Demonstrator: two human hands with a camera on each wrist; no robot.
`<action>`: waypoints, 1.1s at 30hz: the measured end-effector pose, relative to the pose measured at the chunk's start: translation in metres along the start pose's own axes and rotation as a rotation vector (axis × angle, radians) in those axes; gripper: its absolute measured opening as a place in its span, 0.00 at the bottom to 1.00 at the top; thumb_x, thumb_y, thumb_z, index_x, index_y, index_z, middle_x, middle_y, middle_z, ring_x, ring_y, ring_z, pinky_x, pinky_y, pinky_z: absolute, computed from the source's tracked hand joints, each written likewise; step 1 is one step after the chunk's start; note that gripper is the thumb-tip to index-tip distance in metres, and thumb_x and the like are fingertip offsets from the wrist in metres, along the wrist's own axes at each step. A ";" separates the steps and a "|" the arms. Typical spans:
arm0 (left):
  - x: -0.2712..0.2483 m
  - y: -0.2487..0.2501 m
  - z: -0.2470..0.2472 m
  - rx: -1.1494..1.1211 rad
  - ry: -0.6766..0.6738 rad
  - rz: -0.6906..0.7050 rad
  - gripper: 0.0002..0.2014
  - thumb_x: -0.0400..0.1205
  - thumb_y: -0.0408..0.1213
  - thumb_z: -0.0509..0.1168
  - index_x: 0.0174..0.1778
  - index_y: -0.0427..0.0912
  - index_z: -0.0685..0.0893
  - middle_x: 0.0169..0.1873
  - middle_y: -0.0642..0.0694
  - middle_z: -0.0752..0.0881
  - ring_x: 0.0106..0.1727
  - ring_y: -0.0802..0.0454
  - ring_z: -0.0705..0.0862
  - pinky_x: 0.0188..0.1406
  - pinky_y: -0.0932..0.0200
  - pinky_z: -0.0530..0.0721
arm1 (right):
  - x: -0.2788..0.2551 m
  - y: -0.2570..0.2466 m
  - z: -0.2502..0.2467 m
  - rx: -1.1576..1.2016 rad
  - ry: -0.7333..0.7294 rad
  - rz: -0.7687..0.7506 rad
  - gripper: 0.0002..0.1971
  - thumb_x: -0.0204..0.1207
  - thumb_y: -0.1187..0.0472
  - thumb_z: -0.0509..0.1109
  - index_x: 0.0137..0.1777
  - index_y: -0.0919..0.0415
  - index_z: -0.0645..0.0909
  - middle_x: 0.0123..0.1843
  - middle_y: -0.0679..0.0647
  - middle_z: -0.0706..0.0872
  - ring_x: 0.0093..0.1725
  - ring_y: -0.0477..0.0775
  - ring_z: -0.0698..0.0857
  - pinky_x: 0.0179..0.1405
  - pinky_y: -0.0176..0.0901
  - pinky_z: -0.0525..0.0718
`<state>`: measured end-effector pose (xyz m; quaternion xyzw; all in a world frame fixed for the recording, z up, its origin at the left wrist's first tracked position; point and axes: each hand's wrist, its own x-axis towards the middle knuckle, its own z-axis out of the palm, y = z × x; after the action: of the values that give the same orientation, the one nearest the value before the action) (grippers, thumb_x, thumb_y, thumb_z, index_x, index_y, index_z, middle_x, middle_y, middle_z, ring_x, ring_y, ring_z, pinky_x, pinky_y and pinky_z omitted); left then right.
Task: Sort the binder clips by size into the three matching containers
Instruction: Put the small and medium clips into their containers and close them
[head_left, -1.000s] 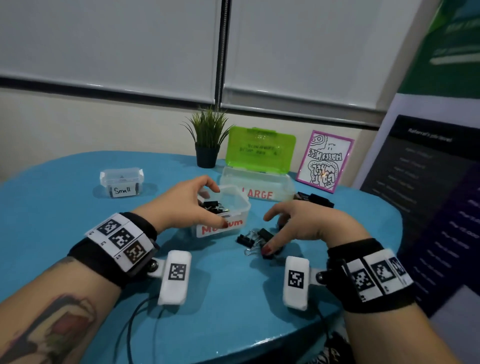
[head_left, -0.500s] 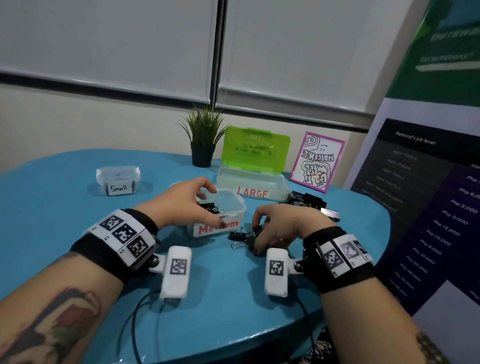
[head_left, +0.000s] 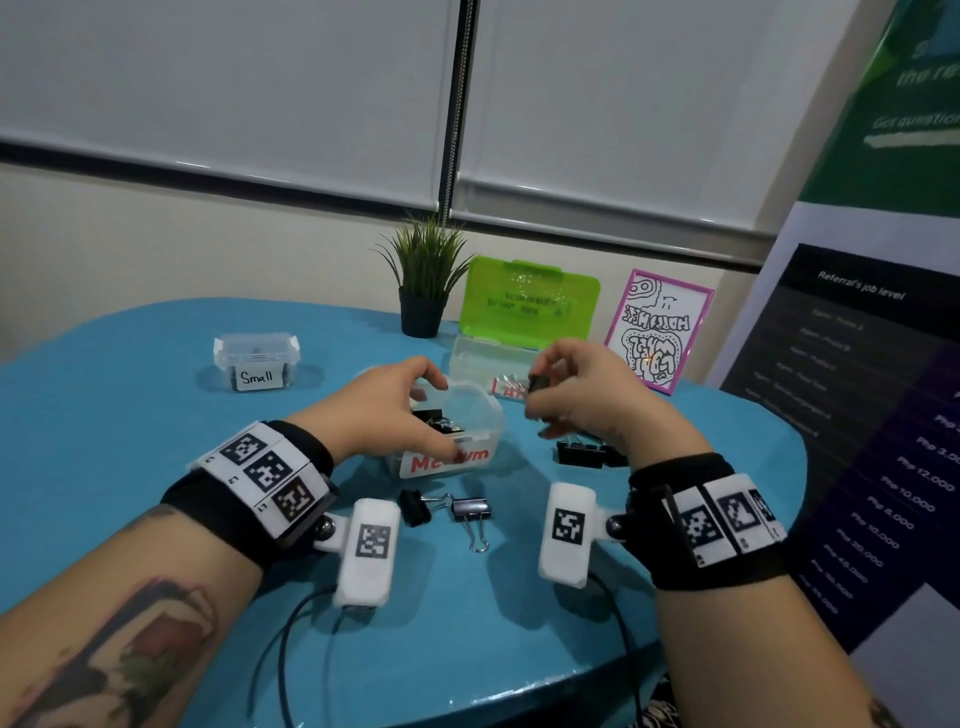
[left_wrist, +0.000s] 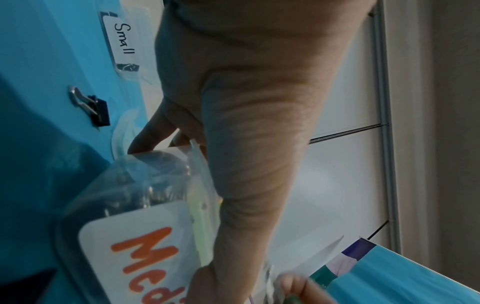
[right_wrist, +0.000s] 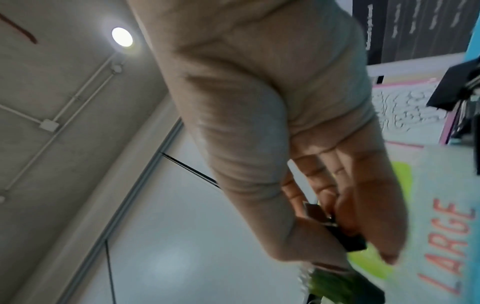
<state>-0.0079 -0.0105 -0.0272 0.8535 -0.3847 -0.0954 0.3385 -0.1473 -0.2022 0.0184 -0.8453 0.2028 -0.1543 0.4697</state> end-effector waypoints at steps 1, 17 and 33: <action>0.000 0.000 0.000 -0.001 -0.001 0.006 0.38 0.51 0.58 0.82 0.57 0.65 0.76 0.58 0.54 0.81 0.51 0.55 0.86 0.55 0.50 0.88 | 0.001 -0.006 0.004 0.053 -0.005 -0.034 0.17 0.66 0.79 0.78 0.51 0.66 0.80 0.45 0.63 0.86 0.37 0.61 0.88 0.35 0.52 0.92; -0.022 0.031 -0.025 0.289 0.042 0.189 0.24 0.55 0.56 0.86 0.37 0.53 0.82 0.31 0.59 0.77 0.32 0.64 0.75 0.29 0.63 0.72 | -0.033 -0.016 0.042 -0.473 -0.275 0.119 0.20 0.58 0.54 0.90 0.42 0.67 0.90 0.34 0.56 0.92 0.35 0.52 0.93 0.40 0.50 0.93; -0.033 0.041 -0.016 0.575 -0.355 -0.044 0.22 0.55 0.57 0.86 0.42 0.54 0.92 0.40 0.57 0.91 0.45 0.52 0.90 0.45 0.57 0.90 | -0.036 -0.021 0.067 -0.632 -0.441 0.125 0.16 0.63 0.63 0.86 0.50 0.65 0.88 0.40 0.60 0.93 0.40 0.58 0.94 0.46 0.57 0.94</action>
<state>-0.0478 0.0017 0.0079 0.8922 -0.4301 -0.1376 0.0096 -0.1441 -0.1253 -0.0008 -0.9472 0.1857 0.1299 0.2270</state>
